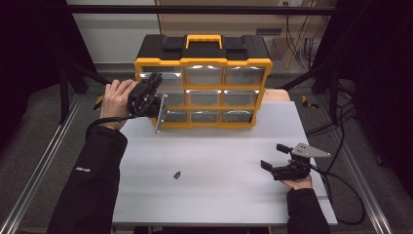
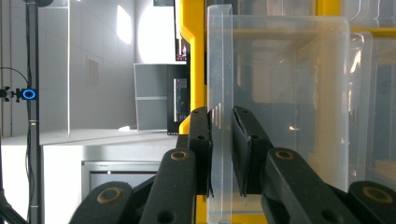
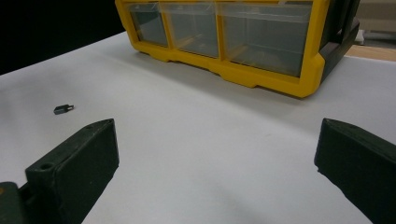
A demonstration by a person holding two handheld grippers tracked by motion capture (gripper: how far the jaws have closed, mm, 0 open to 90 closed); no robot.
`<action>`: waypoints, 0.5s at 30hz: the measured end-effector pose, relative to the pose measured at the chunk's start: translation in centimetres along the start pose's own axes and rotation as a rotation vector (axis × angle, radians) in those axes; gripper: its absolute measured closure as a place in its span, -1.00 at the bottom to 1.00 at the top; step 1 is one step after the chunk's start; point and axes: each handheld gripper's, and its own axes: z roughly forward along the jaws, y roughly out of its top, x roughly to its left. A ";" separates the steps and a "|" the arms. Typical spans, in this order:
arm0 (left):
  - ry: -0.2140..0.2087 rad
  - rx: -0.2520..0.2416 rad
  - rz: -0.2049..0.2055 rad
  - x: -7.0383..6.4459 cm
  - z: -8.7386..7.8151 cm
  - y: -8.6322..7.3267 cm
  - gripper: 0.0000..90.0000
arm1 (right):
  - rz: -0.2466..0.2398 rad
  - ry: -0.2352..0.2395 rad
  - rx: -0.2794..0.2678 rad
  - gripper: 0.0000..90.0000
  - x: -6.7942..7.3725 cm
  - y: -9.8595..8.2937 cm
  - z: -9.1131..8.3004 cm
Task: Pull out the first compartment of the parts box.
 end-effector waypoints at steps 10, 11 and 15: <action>0.001 0.004 -0.001 0.0 -0.4 0.2 0.74 | 0.001 0.001 0.001 -0.99 0.0 0.0 0.0; -0.001 0.008 -0.003 0.0 -0.5 0.2 0.74 | 0.000 0.001 0.001 -0.99 0.0 0.0 0.0; 0.006 0.002 0.001 -0.1 -0.7 0.2 0.74 | -0.001 0.002 0.003 -0.99 0.0 0.0 0.0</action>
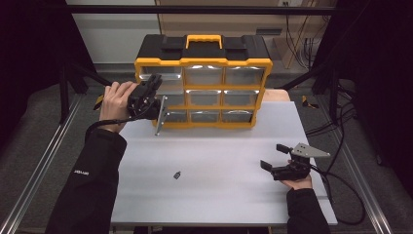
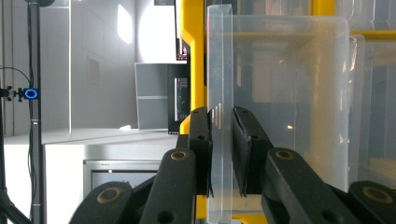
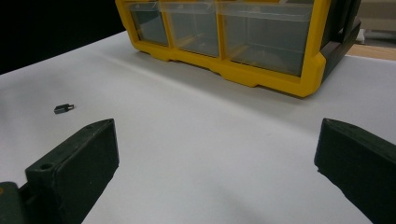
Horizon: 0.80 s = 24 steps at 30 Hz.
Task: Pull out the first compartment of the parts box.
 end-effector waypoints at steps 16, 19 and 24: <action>0.004 -0.005 -0.002 -0.1 -0.7 0.1 0.74 | 0.001 -0.002 -0.003 -0.99 0.0 0.0 0.0; 0.003 -0.009 -0.001 -0.1 -0.7 0.1 0.74 | 0.001 -0.002 -0.001 -0.99 0.0 0.0 0.0; 0.003 -0.008 0.002 -0.1 -0.9 0.1 0.75 | 0.002 0.001 -0.002 -0.99 0.0 0.0 0.0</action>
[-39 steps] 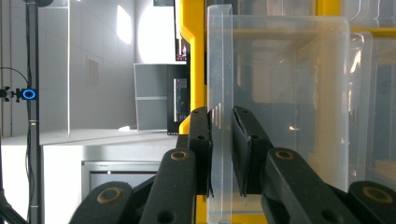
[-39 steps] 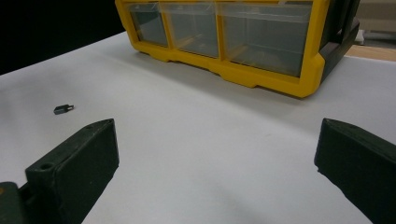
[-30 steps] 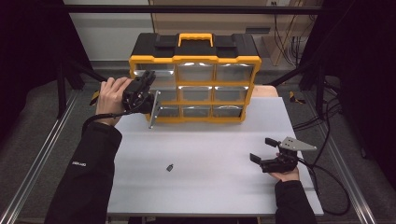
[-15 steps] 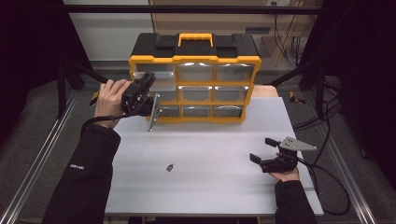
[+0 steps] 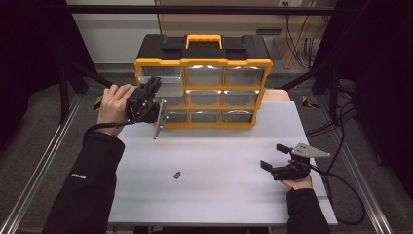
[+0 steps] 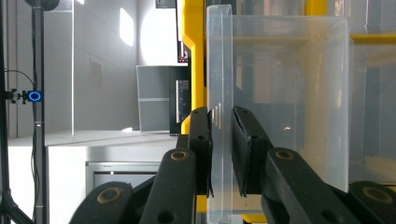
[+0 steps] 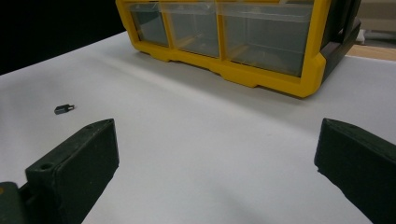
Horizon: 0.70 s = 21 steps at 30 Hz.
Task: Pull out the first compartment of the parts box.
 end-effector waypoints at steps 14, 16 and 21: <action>0.007 -0.004 0.010 -0.1 -0.8 0.1 0.75 | -0.001 0.000 0.003 -0.99 0.0 0.0 0.1; 0.007 -0.006 0.012 -0.1 -0.9 0.1 0.75 | -0.001 -0.002 0.003 -0.99 0.0 0.0 0.1; 0.013 -0.009 0.017 -0.2 -1.2 0.2 0.75 | -0.001 0.000 0.001 -0.99 0.0 0.0 0.1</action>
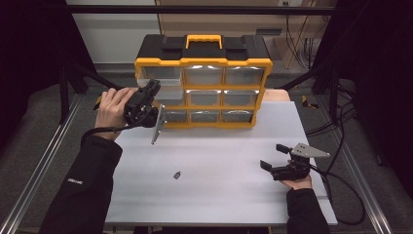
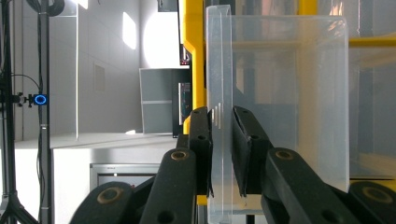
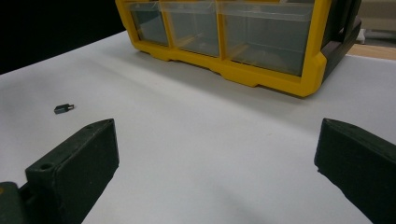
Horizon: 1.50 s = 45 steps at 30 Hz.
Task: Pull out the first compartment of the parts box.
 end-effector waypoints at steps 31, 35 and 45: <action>0.007 -0.005 0.003 0.0 -0.9 0.2 0.75 | 0.001 -0.001 0.000 -0.99 0.0 0.0 0.0; 0.007 -0.008 0.001 0.0 -1.2 0.2 0.75 | 0.001 -0.001 0.001 -0.99 0.0 0.0 0.0; 0.004 -0.009 0.004 0.0 -1.7 0.3 0.75 | 0.002 -0.001 0.000 -0.99 0.0 0.0 0.0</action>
